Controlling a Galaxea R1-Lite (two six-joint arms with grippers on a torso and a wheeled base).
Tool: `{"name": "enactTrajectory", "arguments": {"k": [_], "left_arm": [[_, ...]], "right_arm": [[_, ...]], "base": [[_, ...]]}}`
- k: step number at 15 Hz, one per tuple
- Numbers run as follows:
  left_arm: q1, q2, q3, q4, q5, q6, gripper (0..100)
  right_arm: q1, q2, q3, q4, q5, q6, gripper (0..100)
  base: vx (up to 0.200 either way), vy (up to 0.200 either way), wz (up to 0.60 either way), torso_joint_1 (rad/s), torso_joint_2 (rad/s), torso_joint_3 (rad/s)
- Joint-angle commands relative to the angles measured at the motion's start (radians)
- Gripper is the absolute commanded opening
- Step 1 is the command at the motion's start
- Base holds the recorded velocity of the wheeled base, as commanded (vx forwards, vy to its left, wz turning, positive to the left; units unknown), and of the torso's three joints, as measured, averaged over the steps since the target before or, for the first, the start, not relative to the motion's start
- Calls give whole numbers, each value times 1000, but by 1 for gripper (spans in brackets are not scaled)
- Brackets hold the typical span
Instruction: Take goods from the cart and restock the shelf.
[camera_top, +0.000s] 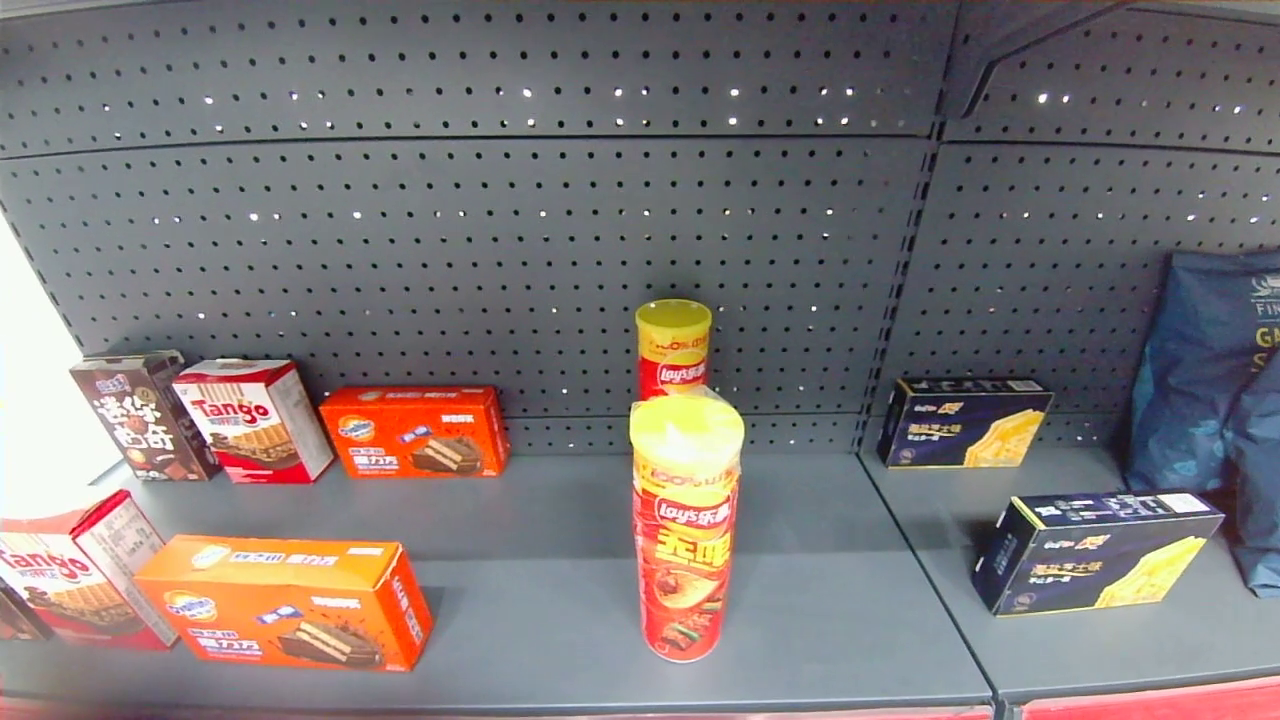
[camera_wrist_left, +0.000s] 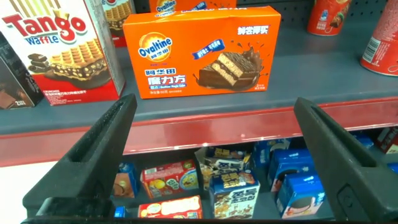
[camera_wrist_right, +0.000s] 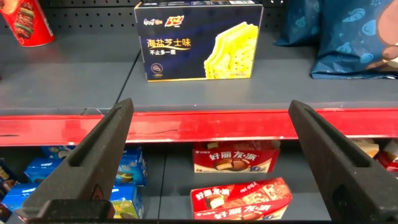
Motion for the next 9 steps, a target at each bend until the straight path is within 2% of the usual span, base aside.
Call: {"name": "enactTrajectory", "arguments": {"k": [1,9], "left_arm": [[1,0,0,0,0,0,100],[1,0,0,0,0,3,100]], "right_arm": [[0,0,0,0,0,0,100],[0,0,0,0,0,0,100]], "base": [[0,0,0,0,0,0],[0,0,0,0,0,0]]}}
